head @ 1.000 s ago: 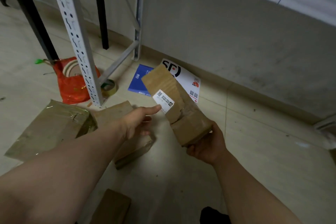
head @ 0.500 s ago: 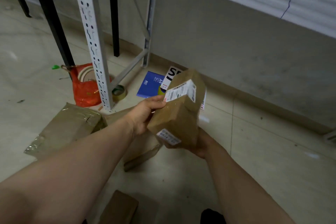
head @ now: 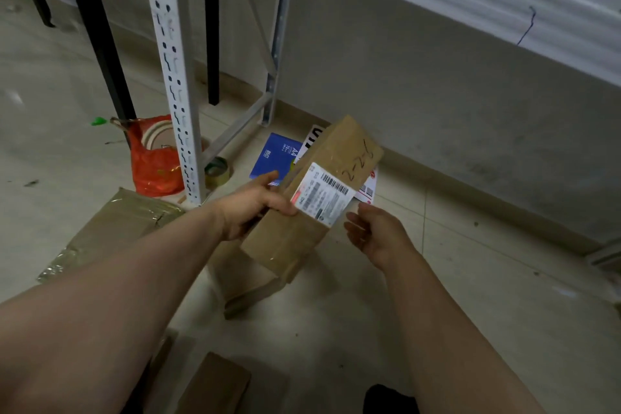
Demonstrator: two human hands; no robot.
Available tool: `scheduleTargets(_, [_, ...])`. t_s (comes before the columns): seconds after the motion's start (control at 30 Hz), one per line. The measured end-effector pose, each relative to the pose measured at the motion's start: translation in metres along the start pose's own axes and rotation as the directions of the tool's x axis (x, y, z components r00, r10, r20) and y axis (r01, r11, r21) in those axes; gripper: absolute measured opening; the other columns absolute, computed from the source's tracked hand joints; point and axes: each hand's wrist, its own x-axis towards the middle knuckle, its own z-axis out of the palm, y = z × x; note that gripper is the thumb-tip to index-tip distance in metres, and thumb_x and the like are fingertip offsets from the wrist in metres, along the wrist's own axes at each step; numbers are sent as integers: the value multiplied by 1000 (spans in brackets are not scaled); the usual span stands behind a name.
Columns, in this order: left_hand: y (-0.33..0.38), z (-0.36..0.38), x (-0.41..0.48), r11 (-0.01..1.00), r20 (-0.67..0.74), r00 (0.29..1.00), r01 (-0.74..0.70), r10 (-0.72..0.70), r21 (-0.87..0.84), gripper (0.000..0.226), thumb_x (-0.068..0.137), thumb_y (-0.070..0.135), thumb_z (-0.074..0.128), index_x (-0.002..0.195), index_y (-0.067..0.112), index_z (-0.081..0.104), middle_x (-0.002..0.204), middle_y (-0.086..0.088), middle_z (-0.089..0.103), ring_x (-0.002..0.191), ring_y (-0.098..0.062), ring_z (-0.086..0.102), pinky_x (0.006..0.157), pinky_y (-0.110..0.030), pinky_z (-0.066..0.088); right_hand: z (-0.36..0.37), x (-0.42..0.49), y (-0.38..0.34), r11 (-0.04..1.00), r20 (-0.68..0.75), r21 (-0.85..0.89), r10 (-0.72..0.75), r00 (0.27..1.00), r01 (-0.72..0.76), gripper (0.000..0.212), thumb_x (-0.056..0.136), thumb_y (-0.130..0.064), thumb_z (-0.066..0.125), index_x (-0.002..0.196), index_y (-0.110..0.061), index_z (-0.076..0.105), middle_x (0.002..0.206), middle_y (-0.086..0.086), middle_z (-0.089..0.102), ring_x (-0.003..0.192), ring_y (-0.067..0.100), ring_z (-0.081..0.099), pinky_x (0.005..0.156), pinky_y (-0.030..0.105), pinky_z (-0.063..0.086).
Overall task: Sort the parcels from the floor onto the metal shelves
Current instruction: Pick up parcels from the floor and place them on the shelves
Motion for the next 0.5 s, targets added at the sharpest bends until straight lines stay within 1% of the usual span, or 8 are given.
scheduleTargets(0.07, [0,-10,-2,997,100,995,3,-12,83,92,60,6,81,143,16,43,118,-11,69,107,-34,67,94,-51,52,-1,-3,-12,997,19,-3,-77,997,77,22,93,-27,66,114,-20,66,90,2,75,79,18,71,65,31,55])
scheduleTargets(0.13, [2,-17,-5,993,209,978,0,-25,122,75,62,7,78,132,17,54,119,-12,70,111,-33,66,99,-54,49,-1,-8,-24,991,15,-20,-128,992,129,31,92,-44,66,116,-24,65,98,-2,66,88,17,62,75,35,50])
scheduleTargets(0.2, [0,-22,-5,996,281,960,-6,-20,89,68,64,5,74,129,17,58,123,-17,67,113,-36,64,94,-52,51,-2,-14,-32,990,69,-29,-133,989,135,40,89,-63,61,112,-31,67,100,-6,62,87,14,56,77,35,45])
scheduleTargets(0.27, [-1,-26,-6,998,318,948,2,-22,64,67,65,3,69,130,16,58,124,-21,65,112,-39,64,87,-49,54,-4,-21,-35,989,185,-41,-134,974,143,48,86,-75,52,98,-33,72,97,-8,68,87,10,59,78,34,44])
scheduleTargets(0.33, [1,-29,-8,999,344,938,26,-41,48,67,66,1,64,132,14,57,124,-24,64,109,-41,65,83,-47,56,-9,-24,-36,982,271,-54,-161,949,182,64,82,-80,48,113,-30,72,116,-1,72,111,17,64,93,44,49])
scheduleTargets(0.4, [6,-30,-10,997,392,917,49,-66,53,65,68,0,61,131,13,58,123,-26,64,104,-40,67,77,-44,58,-16,-27,-40,978,340,-27,-187,922,208,79,75,-81,50,128,-24,66,132,6,67,126,26,59,102,55,47])
scheduleTargets(0.47, [11,-29,-12,991,434,896,48,-97,124,64,70,-2,60,132,14,57,122,-25,65,103,-38,68,75,-42,58,-21,-29,-45,968,397,-42,-212,893,249,85,71,-81,55,134,-25,63,134,9,65,125,28,61,99,56,51])
scheduleTargets(0.5, [13,-28,-13,985,443,890,32,-104,167,65,70,-2,61,133,16,56,122,-24,66,104,-38,68,76,-42,58,-22,-31,-48,956,426,-98,-211,880,277,84,66,-82,63,130,-28,65,128,8,68,118,26,65,93,52,55])
